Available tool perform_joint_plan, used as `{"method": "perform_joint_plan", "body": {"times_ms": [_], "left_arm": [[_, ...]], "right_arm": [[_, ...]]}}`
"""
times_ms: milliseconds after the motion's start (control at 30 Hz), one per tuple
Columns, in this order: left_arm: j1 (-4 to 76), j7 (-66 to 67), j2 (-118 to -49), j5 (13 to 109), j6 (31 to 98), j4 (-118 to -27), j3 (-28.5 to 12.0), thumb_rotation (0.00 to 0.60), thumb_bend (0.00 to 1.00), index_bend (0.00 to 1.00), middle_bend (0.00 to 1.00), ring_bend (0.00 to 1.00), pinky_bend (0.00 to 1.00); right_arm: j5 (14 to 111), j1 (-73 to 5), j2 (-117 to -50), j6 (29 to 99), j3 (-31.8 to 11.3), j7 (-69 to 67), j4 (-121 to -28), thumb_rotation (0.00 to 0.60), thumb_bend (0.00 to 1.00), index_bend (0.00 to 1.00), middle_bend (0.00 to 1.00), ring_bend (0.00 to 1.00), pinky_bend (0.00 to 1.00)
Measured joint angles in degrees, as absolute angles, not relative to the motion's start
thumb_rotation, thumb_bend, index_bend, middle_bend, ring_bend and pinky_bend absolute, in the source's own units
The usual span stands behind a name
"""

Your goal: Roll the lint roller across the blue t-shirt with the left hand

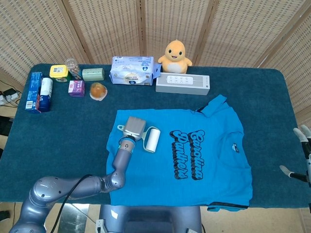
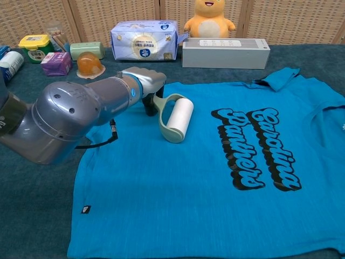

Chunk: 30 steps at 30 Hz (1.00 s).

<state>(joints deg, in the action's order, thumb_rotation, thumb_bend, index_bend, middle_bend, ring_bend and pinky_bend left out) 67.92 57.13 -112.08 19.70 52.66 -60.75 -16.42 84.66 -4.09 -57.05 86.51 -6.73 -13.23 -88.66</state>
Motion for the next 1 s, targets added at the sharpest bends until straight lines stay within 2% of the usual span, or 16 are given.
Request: {"method": "perform_joint_plan", "body": {"times_ms": [1000], "left_arm": [[60.14,54.28,-103.53,19.77,53.43,-64.48,-13.37,0.600,1.00,1.00,1.00,1.00,1.00]], "right_arm": [[85.29,-4.24,-57.30,86.43,-6.34,-12.29,-88.92,0.600,0.00,0.03,0.00,0.00,0.00]]}}
